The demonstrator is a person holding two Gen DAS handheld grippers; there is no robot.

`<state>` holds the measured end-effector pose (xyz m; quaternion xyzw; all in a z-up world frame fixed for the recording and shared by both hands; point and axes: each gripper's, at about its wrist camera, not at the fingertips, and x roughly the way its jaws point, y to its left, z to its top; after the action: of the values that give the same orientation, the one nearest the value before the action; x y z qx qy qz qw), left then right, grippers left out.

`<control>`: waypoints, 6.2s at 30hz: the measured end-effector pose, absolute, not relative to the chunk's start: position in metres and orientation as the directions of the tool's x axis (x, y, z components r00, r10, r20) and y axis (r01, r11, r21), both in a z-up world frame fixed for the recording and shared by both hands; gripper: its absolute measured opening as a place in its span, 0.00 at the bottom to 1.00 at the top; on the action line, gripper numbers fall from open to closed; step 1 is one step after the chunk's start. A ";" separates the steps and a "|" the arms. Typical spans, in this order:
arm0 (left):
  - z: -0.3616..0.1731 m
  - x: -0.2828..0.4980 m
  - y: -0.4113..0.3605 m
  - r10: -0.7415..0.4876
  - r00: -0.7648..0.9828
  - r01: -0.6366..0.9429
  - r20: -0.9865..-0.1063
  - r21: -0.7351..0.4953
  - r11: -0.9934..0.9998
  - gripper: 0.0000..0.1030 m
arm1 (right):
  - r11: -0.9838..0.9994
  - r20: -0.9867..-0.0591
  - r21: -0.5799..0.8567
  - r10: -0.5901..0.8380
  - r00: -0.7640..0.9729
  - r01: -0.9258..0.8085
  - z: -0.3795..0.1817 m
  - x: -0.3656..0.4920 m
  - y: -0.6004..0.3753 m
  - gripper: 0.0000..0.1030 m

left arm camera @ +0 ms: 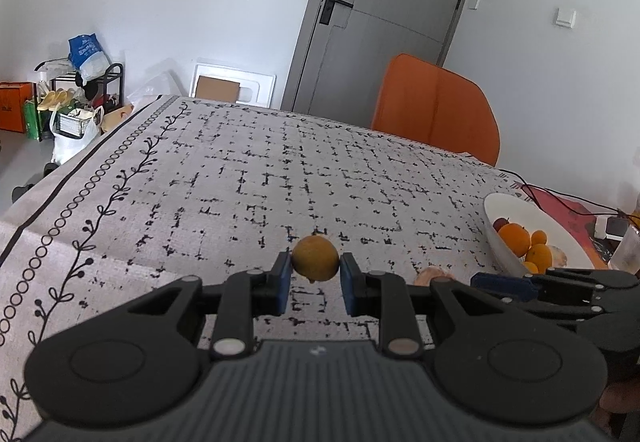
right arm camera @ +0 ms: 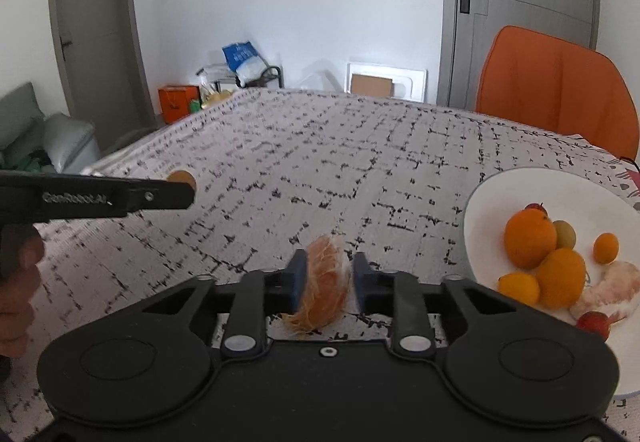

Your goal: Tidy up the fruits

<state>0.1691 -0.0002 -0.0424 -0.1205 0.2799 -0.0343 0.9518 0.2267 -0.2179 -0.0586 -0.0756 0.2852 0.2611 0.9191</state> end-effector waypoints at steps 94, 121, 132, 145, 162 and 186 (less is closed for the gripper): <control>-0.015 0.221 -0.205 -0.362 0.770 0.366 -0.526 -0.102 0.925 0.33 | 0.985 -0.418 0.157 0.128 0.899 -0.067 -0.046 0.216 -0.397 0.52; 0.003 0.185 -0.115 -0.183 0.833 0.146 -0.522 -0.111 0.983 0.87 | 0.975 -0.430 0.165 0.205 0.879 -0.146 -0.036 0.197 -0.347 0.88; 0.014 0.151 -0.080 -0.136 0.835 0.068 -0.533 -0.146 0.987 0.98 | 0.972 -0.426 0.168 0.224 0.877 -0.167 -0.022 0.171 -0.325 1.00; 0.031 0.101 -0.052 -0.063 0.847 0.015 -0.529 -0.095 0.995 1.00 | 0.965 -0.451 0.176 0.253 0.856 -0.192 -0.002 0.140 -0.304 1.00; 0.039 0.060 -0.028 -0.030 0.857 -0.010 -0.514 -0.074 0.997 1.00 | 0.962 -0.446 0.113 0.272 0.853 -0.248 0.012 0.109 -0.281 1.00; 0.037 0.017 -0.006 -0.003 0.861 -0.035 -0.509 -0.064 0.997 1.00 | 0.962 -0.411 0.082 0.272 0.870 -0.262 0.026 0.063 -0.265 1.00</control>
<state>0.0165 -0.0056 0.0373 -0.0352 0.2635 0.0083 0.9640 0.0635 -0.2650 0.0264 0.0120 0.2140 0.1382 0.9669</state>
